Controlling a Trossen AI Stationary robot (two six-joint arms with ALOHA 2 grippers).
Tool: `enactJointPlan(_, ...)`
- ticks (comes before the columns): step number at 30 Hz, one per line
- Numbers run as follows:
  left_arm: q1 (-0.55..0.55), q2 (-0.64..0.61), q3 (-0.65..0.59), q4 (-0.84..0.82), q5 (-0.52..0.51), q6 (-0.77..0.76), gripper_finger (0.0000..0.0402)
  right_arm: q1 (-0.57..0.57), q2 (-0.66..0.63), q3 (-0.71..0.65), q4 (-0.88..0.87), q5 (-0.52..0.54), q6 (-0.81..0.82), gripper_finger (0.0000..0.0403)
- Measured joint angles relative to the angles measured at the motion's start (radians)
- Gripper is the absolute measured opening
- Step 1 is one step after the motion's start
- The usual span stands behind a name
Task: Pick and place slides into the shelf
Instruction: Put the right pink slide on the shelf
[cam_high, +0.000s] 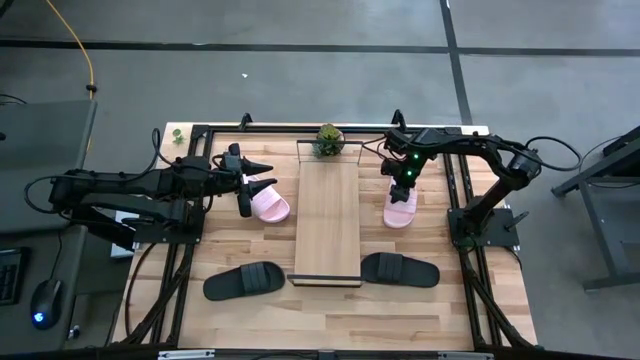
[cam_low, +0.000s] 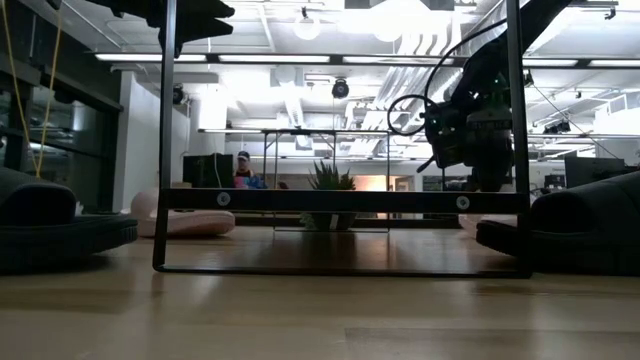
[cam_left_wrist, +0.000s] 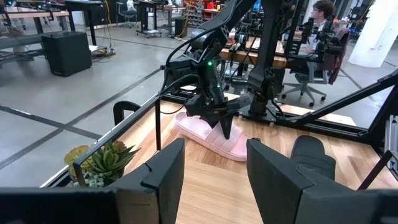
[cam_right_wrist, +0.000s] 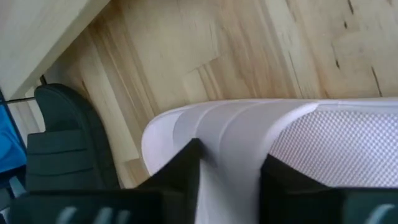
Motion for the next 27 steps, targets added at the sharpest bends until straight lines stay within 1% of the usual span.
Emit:
enactJointPlan(4,0.000,0.000,0.000,0.000,0.000,0.000,0.0156,0.000,0.000,0.000,-0.003,0.001,-0.001,0.0025)
enactJointPlan(6,0.000,0.000,0.000,0.000,0.000,0.000,0.0156,0.000,0.000,0.000,-0.004,0.001,-0.001,0.0008)
enactJointPlan(11,0.000,0.000,0.000,0.000,0.000,0.000,0.0156,0.000,0.000,0.000,0.000,0.007,0.022,0.0012)
enactJointPlan(16,0.000,0.000,0.000,0.000,0.000,0.000,0.0156,0.000,0.000,0.000,0.000,0.005,0.033,0.0003)
enactJointPlan(20,0.000,0.000,0.000,0.000,0.000,0.000,0.0156,0.000,0.000,0.000,0.000,0.005,0.041,0.0004)
enactJointPlan(27,0.000,0.000,0.000,0.000,0.000,0.000,0.0156,-0.001,0.000,0.002,-0.002,-0.033,0.055,0.0002)
